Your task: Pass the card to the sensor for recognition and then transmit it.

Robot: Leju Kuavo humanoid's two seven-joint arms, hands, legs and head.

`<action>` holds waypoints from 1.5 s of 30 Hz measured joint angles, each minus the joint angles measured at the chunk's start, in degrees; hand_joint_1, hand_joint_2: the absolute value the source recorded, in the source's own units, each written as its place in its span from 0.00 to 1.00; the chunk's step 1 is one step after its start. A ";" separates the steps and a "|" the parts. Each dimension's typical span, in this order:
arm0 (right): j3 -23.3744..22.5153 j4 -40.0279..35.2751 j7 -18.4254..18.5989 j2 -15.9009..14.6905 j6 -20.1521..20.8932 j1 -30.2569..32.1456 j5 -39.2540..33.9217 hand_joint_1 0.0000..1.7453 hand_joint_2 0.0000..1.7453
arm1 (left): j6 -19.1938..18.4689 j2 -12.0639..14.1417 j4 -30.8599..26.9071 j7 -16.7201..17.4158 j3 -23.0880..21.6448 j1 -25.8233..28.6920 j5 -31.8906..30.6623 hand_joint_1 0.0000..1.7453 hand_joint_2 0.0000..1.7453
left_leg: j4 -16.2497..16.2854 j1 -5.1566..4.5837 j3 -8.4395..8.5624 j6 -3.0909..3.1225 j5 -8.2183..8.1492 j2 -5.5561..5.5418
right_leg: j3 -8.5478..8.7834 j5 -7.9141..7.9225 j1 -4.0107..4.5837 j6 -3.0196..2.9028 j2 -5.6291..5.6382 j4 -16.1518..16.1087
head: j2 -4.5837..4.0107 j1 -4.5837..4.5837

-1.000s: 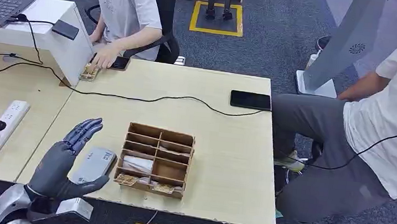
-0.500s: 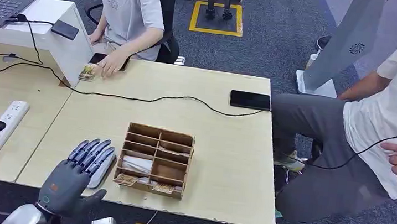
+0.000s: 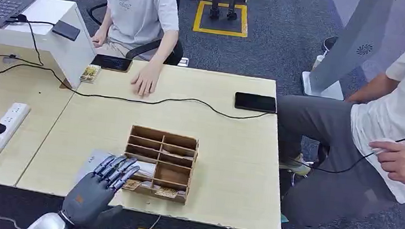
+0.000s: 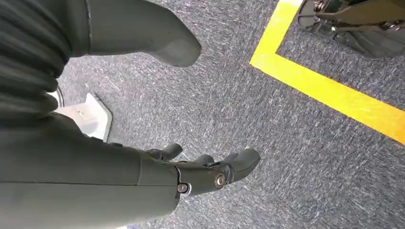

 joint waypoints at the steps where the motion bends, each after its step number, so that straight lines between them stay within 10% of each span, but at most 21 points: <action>1: 0.00 0.00 0.15 0.00 0.15 -0.04 0.00 0.00 1.00 | 0.30 0.02 0.54 1.10 -0.61 -0.42 -1.80 0.00 1.00 | 0.00 0.00 0.00 0.00 0.00 0.00 | 0.00 0.00 0.00 0.00 0.00 0.00 | 0.00 0.00; 14: 0.00 0.00 0.22 0.02 0.61 -0.23 0.00 0.00 1.00 | 2.16 -0.83 6.25 7.12 -3.01 -5.25 -11.69 0.00 1.00 | 0.00 0.00 0.00 0.00 0.00 0.00 | 0.01 0.01 0.00 0.00 0.00 0.00 | 0.00 0.00; 30: 0.00 -0.09 -0.07 0.15 0.61 -0.16 0.00 0.00 1.00 | 1.27 -1.62 6.53 3.36 -2.88 -5.05 -6.42 0.00 1.00 | 0.00 0.00 0.00 0.00 0.00 0.00 | 0.01 0.01 0.00 0.00 0.00 0.00 | 0.00 0.00; 31: 0.00 -0.09 -0.07 0.15 0.59 -0.15 0.00 0.00 1.00 | 0.76 -1.66 6.53 3.36 -2.86 -5.06 -6.29 1.00 1.00 | 0.00 0.00 0.00 0.00 0.00 0.00 | 0.01 0.01 0.00 0.00 0.00 0.00 | 0.00 0.00; 40: 0.00 -0.17 -0.18 0.15 0.55 -0.16 0.00 0.00 1.00 | -0.74 -1.16 7.50 3.50 -2.84 -4.91 -4.98 0.89 1.00 | 0.00 0.00 -0.01 0.00 0.00 0.00 | 0.01 0.01 0.00 0.00 0.00 0.00 | 0.00 0.00; 45: 0.00 -0.39 -0.18 0.20 0.55 -0.15 0.00 0.00 1.00 | -0.68 -1.14 7.87 3.98 -2.82 -4.89 -5.02 1.00 1.00 | 0.00 0.00 -0.01 0.00 0.00 0.00 | 0.01 0.01 0.00 0.00 0.00 0.00 | 0.00 0.00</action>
